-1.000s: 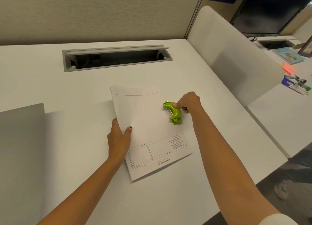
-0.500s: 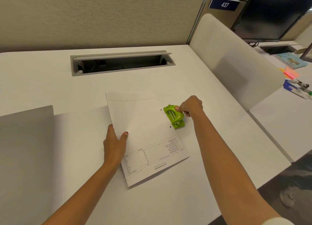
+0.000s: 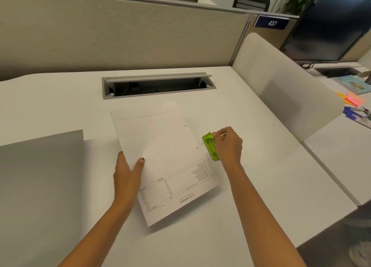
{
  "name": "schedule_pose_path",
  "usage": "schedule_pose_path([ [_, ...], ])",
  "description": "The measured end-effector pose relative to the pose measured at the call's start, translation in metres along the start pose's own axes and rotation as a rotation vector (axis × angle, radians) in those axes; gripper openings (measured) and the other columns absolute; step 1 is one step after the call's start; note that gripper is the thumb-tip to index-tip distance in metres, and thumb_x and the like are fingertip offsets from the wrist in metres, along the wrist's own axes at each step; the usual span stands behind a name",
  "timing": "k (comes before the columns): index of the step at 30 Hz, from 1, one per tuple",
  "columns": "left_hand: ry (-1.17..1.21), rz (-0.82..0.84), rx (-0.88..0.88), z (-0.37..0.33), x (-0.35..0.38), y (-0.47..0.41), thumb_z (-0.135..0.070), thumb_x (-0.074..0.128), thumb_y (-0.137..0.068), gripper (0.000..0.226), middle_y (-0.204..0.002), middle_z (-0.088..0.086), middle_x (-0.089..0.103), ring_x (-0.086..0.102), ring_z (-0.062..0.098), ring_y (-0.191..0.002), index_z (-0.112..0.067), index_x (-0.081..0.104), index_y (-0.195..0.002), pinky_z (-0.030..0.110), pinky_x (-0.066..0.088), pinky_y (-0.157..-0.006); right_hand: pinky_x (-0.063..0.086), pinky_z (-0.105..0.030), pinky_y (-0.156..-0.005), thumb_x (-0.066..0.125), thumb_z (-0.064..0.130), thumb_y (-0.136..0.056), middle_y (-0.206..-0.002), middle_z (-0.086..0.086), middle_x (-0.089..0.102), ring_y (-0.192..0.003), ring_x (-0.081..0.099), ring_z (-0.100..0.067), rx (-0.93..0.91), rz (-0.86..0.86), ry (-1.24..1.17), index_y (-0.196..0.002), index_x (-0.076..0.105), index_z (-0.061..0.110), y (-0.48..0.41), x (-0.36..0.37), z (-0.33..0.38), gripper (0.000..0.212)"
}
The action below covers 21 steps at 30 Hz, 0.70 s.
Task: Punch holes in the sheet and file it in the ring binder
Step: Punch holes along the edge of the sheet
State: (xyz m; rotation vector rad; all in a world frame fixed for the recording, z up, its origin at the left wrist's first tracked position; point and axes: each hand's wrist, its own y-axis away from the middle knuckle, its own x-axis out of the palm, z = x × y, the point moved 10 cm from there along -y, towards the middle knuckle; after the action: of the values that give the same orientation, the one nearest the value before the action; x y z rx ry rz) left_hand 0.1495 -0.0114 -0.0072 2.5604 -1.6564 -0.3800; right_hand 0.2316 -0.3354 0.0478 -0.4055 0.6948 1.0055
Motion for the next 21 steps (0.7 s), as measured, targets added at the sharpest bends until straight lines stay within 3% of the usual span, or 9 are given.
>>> schedule_pose_path([
  [3,0.054,-0.042,0.04,-0.012,-0.014,0.003,-0.02,0.057,-0.094,0.025,-0.106,-0.012,0.059,0.06,0.017,-0.095,-0.033,0.045,-0.113,0.034,0.047,-0.081,0.041,-0.021,-0.067,0.061,0.03,-0.091,-0.104,-0.002,0.064,-0.095,0.059,-0.019,0.021,0.021,-0.216,-0.104,0.057,0.014,0.039,0.004,0.002,0.021],
  [5,0.081,-0.071,0.064,-0.02,-0.025,0.005,-0.021,0.057,-0.094,0.025,-0.108,-0.012,0.059,0.059,0.015,-0.096,-0.031,0.046,-0.115,0.033,0.046,-0.081,0.041,-0.025,-0.073,0.062,0.033,-0.09,-0.112,-0.002,0.06,-0.095,0.058,-0.018,0.093,0.054,-0.317,-0.113,0.05,0.016,0.065,0.011,-0.002,0.031],
  [7,0.119,-0.113,0.079,-0.025,-0.036,0.007,-0.021,0.057,-0.094,0.027,-0.114,-0.007,0.061,0.06,0.017,-0.1,-0.027,0.048,-0.118,0.034,0.048,-0.084,0.042,-0.024,-0.07,0.066,0.029,-0.088,-0.115,-0.001,0.058,-0.089,0.059,-0.011,0.227,0.094,-0.486,-0.115,0.046,0.018,0.093,0.021,-0.013,0.036],
  [10,0.203,-0.204,0.08,-0.03,-0.053,0.013,-0.018,0.057,-0.094,0.03,-0.117,-0.005,0.06,0.059,0.016,-0.1,-0.022,0.047,-0.123,0.029,0.045,-0.081,0.054,-0.035,-0.088,0.069,0.01,-0.085,-0.119,-0.009,0.065,-0.102,0.067,-0.023,0.453,0.312,-0.985,-0.127,0.046,0.009,0.134,0.054,-0.017,0.048],
  [12,0.268,-0.255,0.085,-0.035,-0.062,0.019,-0.016,0.057,-0.094,0.03,-0.114,-0.005,0.06,0.06,0.015,-0.098,-0.021,0.048,-0.122,0.03,0.046,-0.083,0.051,-0.04,-0.098,0.066,0.003,-0.085,-0.119,-0.013,0.069,-0.109,0.066,-0.028,0.463,0.494,-1.192,-0.131,0.048,0.003,0.159,0.069,0.002,0.049],
  [15,0.354,-0.289,0.065,-0.037,-0.07,0.031,-0.017,0.057,-0.094,0.029,-0.113,-0.005,0.062,0.061,0.013,-0.098,-0.024,0.049,-0.121,0.032,0.049,-0.085,0.049,-0.043,-0.1,0.061,0.002,-0.088,-0.12,-0.009,0.069,-0.112,0.065,-0.026,0.359,0.62,-1.205,-0.127,0.056,0.009,0.187,0.077,0.031,0.039],
  [18,0.432,-0.308,0.073,-0.04,-0.078,0.045,-0.017,0.058,-0.093,0.027,-0.108,-0.008,0.064,0.063,0.011,-0.098,-0.03,0.049,-0.115,0.031,0.05,-0.084,0.054,-0.042,-0.092,0.061,0.002,-0.089,-0.112,-0.001,0.073,-0.105,0.068,-0.022,0.282,0.514,-1.097,-0.117,0.064,0.015,0.198,0.071,0.042,0.032],
  [21,0.5,-0.325,0.092,-0.044,-0.089,0.058,-0.012,0.06,-0.091,0.029,-0.104,-0.012,0.064,0.064,0.007,-0.095,-0.031,0.05,-0.112,0.028,0.051,-0.083,0.057,-0.024,-0.073,0.064,0.004,-0.087,-0.099,0.008,0.074,-0.092,0.07,-0.012,0.182,0.366,-0.929,-0.101,0.066,0.021,0.197,0.054,0.047,0.022],
])
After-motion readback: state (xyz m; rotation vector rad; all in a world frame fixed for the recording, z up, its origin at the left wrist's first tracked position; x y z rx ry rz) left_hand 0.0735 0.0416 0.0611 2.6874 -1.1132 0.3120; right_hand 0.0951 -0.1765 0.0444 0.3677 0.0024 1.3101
